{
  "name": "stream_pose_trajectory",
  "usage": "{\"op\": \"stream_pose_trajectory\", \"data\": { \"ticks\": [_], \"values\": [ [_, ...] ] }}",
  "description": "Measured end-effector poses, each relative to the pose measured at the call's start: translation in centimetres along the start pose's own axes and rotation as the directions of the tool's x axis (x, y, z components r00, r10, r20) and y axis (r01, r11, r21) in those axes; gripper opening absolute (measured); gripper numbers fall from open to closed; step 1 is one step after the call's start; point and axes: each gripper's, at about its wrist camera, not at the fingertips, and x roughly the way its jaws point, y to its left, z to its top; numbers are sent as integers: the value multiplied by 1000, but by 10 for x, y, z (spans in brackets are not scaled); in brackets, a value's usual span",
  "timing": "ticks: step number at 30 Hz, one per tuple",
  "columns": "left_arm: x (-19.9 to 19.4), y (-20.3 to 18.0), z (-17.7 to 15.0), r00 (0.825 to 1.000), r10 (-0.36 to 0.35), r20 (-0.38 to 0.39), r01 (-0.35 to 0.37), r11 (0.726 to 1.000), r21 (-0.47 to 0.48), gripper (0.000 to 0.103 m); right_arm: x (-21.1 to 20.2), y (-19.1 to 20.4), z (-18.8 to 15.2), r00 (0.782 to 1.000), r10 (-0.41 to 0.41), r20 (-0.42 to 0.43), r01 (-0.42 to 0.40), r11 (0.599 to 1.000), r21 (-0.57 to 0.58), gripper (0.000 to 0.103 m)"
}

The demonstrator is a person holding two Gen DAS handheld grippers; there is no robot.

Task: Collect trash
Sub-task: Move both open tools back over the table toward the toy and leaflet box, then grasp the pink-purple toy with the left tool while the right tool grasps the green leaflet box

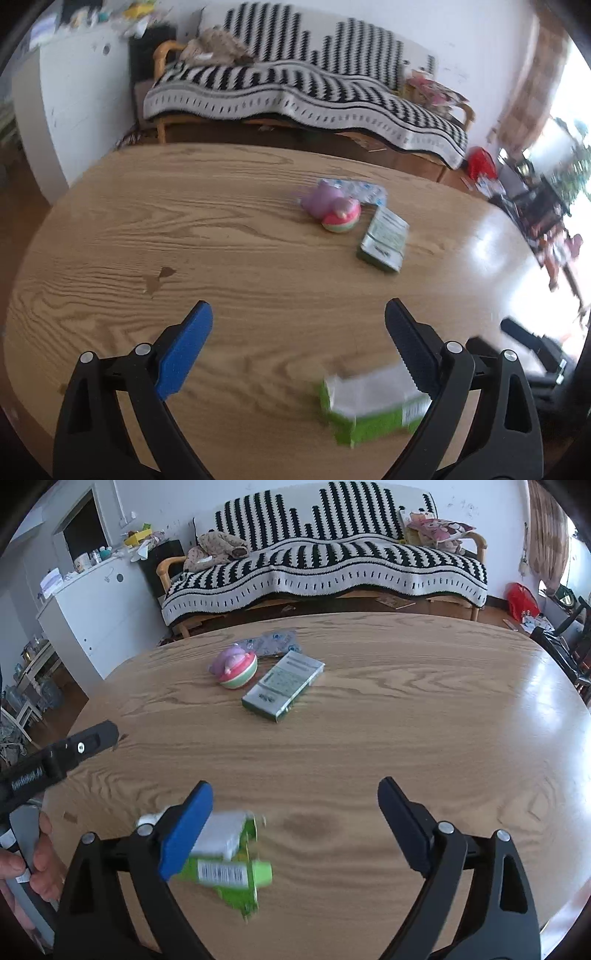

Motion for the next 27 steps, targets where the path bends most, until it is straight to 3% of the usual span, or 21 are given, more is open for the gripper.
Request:
{"op": "stream_pose_trajectory", "data": {
  "ticks": [3,7,10,14,23,27],
  "values": [
    [25,7,24,999,-19,-30,18,998,-58,92,33,6,26,1000,-22,-10,22,1000,-11,88],
    [54,13,57,999,19,-28,-22,995,-96,92,77,12,57,998,-17,-66,18,1000,19,88],
    [74,18,72,999,36,-35,-40,991,-124,92,108,21,77,995,-66,-81,66,998,4,88],
    [94,20,84,998,25,-49,-32,988,-151,92,146,18,92,988,-68,-137,74,996,41,88],
    [130,14,100,996,35,-86,-50,983,-175,92,174,22,106,984,-84,-155,91,995,35,88],
    [139,9,103,995,27,-99,-46,980,-192,92,173,26,104,984,-106,-142,100,994,-43,68]
  ]
}}
